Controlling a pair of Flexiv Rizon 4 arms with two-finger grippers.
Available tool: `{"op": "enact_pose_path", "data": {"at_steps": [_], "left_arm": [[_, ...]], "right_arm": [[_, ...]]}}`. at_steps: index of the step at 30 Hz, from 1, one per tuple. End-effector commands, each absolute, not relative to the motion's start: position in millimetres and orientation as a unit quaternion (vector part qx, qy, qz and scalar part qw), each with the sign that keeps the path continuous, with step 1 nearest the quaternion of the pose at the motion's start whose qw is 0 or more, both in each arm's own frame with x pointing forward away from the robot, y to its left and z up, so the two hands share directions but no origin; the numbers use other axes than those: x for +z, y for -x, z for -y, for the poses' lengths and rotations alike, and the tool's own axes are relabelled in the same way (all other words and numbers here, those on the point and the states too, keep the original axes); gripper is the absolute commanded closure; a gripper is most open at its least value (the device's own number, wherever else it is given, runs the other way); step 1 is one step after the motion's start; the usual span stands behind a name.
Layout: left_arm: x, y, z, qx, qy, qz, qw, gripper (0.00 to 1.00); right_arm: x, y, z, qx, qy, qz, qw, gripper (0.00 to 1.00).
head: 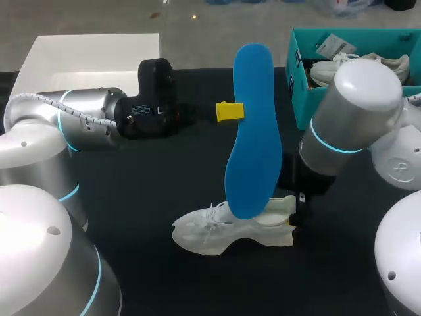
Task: Take the shoe out of the shoebox, open the shoe tongue, remove and reinsert the insole, then place the shoe into the shoebox
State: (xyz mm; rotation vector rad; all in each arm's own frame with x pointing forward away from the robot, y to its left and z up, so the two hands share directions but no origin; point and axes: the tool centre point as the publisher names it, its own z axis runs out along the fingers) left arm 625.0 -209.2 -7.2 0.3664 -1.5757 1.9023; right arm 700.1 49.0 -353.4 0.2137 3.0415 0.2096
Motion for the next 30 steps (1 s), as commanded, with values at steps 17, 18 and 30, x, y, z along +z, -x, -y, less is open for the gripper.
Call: {"op": "enact_pose_path", "data": {"at_steps": [17, 18, 30], "left_arm": [[-7.6, -624.6, 209.4, 0.723, -0.139, 0.598, 0.316, 1.0], [-7.6, -624.6, 209.4, 0.723, -0.139, 0.598, 0.316, 1.0], [-7.6, -624.6, 209.4, 0.723, -0.139, 0.598, 0.316, 1.0]], "right_arm": [[-345.1, -692.2, -43.2, 0.075, -0.052, -0.995, 0.038, 0.0], [-345.1, -692.2, -43.2, 0.075, -0.052, -0.995, 0.038, 0.0], [-345.1, -692.2, -43.2, 0.075, -0.052, -0.995, 0.038, 0.0]]}}
